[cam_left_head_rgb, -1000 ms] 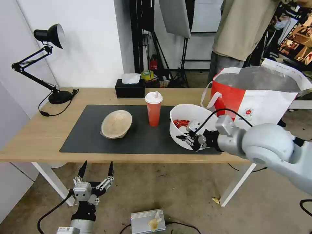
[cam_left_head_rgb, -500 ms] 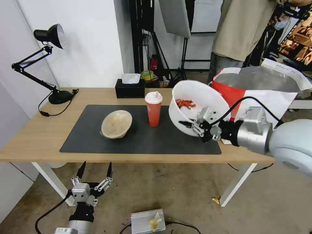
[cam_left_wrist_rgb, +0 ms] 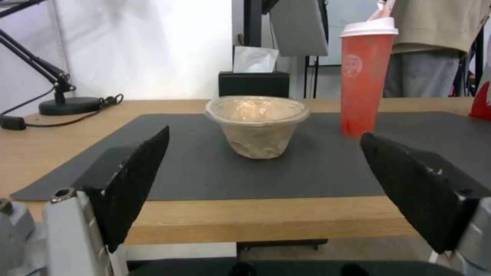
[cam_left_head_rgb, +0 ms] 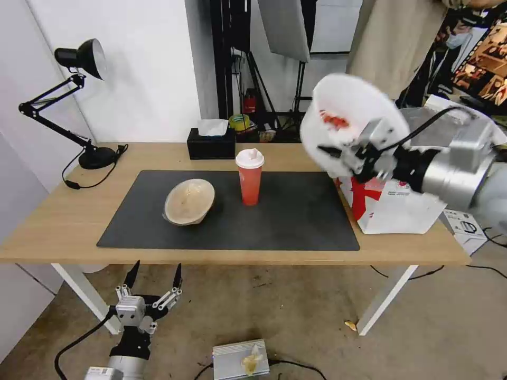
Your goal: Pick up the trash from the table and place it into the takeout bag.
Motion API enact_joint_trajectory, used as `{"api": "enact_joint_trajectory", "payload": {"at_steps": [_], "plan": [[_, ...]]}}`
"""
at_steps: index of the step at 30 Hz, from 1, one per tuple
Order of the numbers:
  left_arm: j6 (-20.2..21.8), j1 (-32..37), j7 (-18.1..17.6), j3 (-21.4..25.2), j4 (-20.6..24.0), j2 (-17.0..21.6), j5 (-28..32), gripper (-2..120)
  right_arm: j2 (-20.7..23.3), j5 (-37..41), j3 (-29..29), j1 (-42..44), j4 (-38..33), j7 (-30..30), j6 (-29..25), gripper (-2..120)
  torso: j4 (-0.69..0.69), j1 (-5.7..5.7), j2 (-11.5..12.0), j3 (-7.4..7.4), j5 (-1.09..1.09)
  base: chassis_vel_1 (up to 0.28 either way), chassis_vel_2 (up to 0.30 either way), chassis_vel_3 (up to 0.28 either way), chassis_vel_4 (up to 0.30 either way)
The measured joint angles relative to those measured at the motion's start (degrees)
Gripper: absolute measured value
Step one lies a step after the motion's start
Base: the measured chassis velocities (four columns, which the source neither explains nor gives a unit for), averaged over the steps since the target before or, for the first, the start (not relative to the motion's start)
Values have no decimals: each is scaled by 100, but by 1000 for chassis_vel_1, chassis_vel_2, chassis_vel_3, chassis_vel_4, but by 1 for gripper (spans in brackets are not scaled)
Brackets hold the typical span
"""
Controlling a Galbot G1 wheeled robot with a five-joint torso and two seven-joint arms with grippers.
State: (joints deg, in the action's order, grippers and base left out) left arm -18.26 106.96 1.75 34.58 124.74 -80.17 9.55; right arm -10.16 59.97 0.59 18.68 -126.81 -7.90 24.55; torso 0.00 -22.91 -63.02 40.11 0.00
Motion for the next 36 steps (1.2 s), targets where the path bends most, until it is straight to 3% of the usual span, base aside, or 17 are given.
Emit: {"api": "enact_joint_trajectory", "payload": {"at_steps": [12, 22, 36], "plan": [[5, -57, 3, -73, -40, 159, 70, 100, 357, -12, 587, -2, 695, -134, -41, 0, 0, 0, 0, 0, 0, 0, 0, 0, 0], [5, -135, 8, -147, -91, 233, 102, 100, 492, -184, 639, 55, 1035, -145, -65, 0, 0, 0, 0, 0, 0, 0, 0, 0, 0], [6, -164, 22, -167, -159, 314, 142, 100, 135, -730, 329, 31, 1741, -134, -129, 0, 0, -1, 0, 0, 0, 0, 0, 0, 0]]}}
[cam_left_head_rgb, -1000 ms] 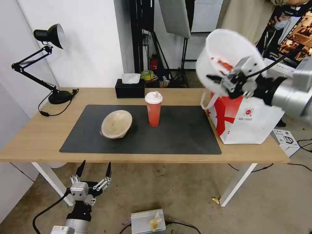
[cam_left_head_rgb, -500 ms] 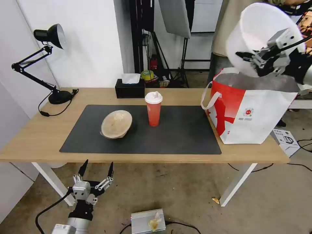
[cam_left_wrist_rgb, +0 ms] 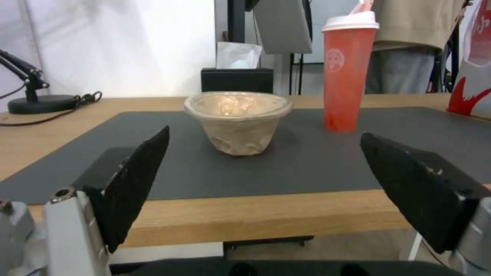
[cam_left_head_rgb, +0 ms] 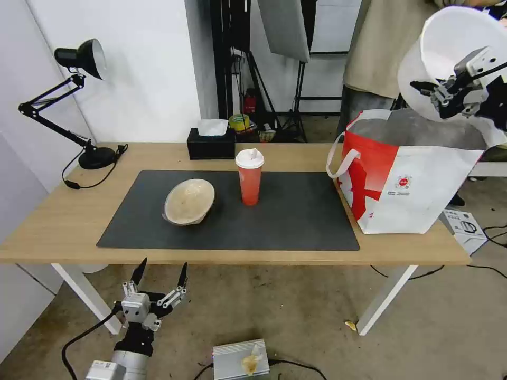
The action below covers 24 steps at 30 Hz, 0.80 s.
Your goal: Pick up the trash from the table and place it into the takeout bag.
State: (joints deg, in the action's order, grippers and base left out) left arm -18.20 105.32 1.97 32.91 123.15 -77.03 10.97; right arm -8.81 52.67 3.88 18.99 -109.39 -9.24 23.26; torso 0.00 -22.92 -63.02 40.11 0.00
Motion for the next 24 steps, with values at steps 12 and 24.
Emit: {"api": "enact_joint_trajectory", "payload": {"at_steps": [12, 24], "plan": [[-6, -5, 4, 13, -108, 44, 31, 100, -754, -667, -515, -85, 616, 193, -89, 0, 0, 0, 0, 0, 0, 0, 0, 0, 0], [-6, -14, 10, -8, -222, 5, -13, 100, -1277, -1080, -775, -161, 1184, 224, -252, 0, 1, 0, 0, 0, -1, 0, 0, 0, 0]]}}
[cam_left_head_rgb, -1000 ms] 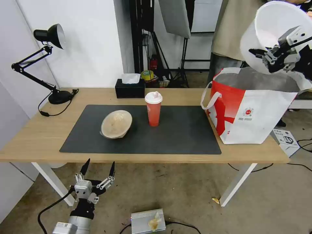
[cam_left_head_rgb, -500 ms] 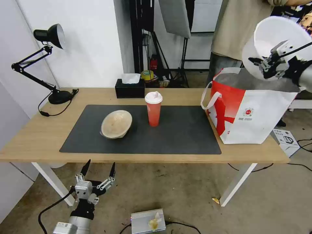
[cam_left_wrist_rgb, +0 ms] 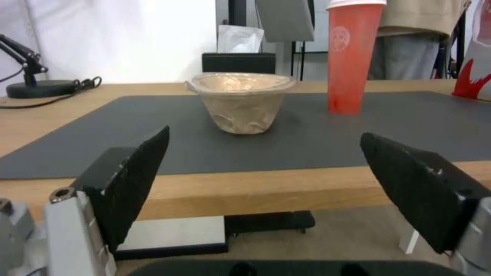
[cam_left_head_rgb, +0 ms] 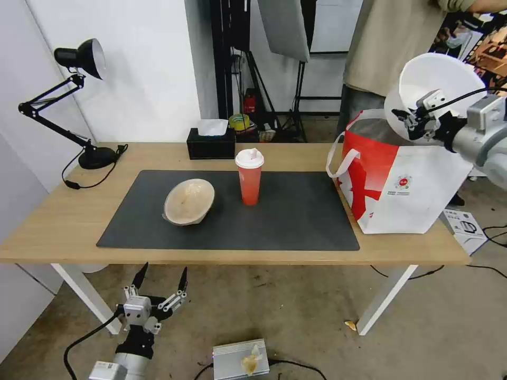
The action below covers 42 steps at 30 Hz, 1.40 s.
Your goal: Pick up the trash from the table and place it into the takeout bag.
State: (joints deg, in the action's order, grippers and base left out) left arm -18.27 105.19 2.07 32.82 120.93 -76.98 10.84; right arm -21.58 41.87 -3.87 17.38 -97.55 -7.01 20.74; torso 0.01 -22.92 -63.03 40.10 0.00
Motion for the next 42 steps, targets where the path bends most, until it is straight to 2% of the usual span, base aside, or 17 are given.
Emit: {"api": "enact_joint_trajectory", "payload": {"at_steps": [7, 21, 24, 25, 28, 30, 32, 36, 37, 41, 42], "plan": [[0, 35, 13, 30, -20, -5, -16, 100, -231, -174, -47, -6, 283, -9, -89, 0, 0, 0, 0, 0, 0, 0, 0, 0, 0], [-8, 39, 39, 17, -72, -86, -70, 100, -311, -248, -69, -12, 426, -27, -120, 0, -1, 0, 0, 0, 0, 0, 0, 0, 0], [-11, 42, 44, 18, -73, -91, -72, 100, -310, -251, -69, -9, 423, -16, -120, 4, -1, 0, 0, 0, 0, 0, 0, 0, 0], [-14, 44, 50, 20, -76, -95, -73, 100, -309, -252, -69, -6, 419, -6, -120, 12, -1, 0, 0, 0, 0, 0, 0, 0, 0], [-16, 45, 61, 22, -78, -100, -73, 100, -308, -253, -69, -5, 416, 0, -120, 18, -1, 0, 0, 0, 0, 0, 0, 0, 0], [-19, 49, 111, 28, -79, -113, -73, 100, -309, -254, -69, -3, 412, 4, -120, 30, -1, 0, 0, 0, 0, 0, 0, 0, 0], [-21, 54, 142, 31, -79, -123, -73, 100, -309, -255, -69, -2, 406, 6, -119, 34, -1, 0, 0, 0, 0, 0, 0, 0, 0], [-26, 68, 162, 36, -79, -151, -73, 100, -307, -259, -68, 8, 395, 8, -109, 53, -1, 0, 0, 0, 0, 0, 0, 0, 0], [-26, 68, 162, 36, -79, -151, -73, 100, -307, -259, -68, 8, 395, 8, -109, 53, -1, 0, 0, 0, 0, 0, 0, 0, 0], [-27, 62, 162, 38, -79, -159, -72, 100, -299, -261, -69, 11, 397, 8, -104, 72, 0, 0, 0, 0, 0, 0, 0, 0, 0], [-27, 62, 162, 38, -79, -159, -72, 100, -299, -261, -69, 11, 397, 8, -104, 72, 0, 0, 0, 0, 0, 0, 0, 0, 0]]}}
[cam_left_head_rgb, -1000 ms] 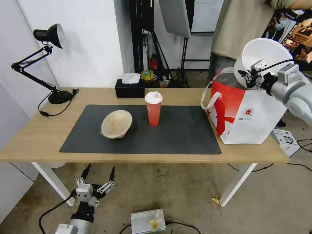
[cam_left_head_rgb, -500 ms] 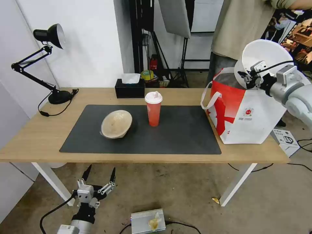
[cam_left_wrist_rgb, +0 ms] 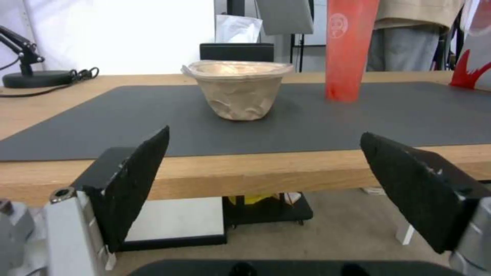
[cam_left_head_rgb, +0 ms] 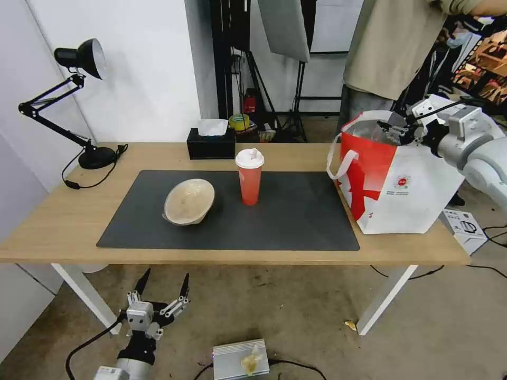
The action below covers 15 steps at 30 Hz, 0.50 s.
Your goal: Pick up the trash from the table and place it into the takeout bag.
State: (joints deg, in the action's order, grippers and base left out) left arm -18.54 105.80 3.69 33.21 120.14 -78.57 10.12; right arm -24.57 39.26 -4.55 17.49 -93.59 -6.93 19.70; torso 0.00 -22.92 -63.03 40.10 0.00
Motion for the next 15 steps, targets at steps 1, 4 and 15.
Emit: {"api": "enact_joint_trajectory", "payload": {"at_steps": [1, 4, 15], "plan": [[0, -4, 0, 1, 0, -1, 1, 100, 2, -1, 0, 1, 0, 0, 1, 78, 0, 0, 0, 0, 0, 0, 0, 0, 0], [0, -9, 0, 2, 0, -6, 1, 100, 9, -1, 2, 2, -3, 0, 2, 89, 0, 0, 0, 0, 0, 0, 0, 0, 0], [0, 1, 0, 45, 39, -13, 11, 100, 50, 21, 45, 31, -167, 78, 6, 100, 0, 0, 0, 0, 0, 0, 0, 0, 0]]}}
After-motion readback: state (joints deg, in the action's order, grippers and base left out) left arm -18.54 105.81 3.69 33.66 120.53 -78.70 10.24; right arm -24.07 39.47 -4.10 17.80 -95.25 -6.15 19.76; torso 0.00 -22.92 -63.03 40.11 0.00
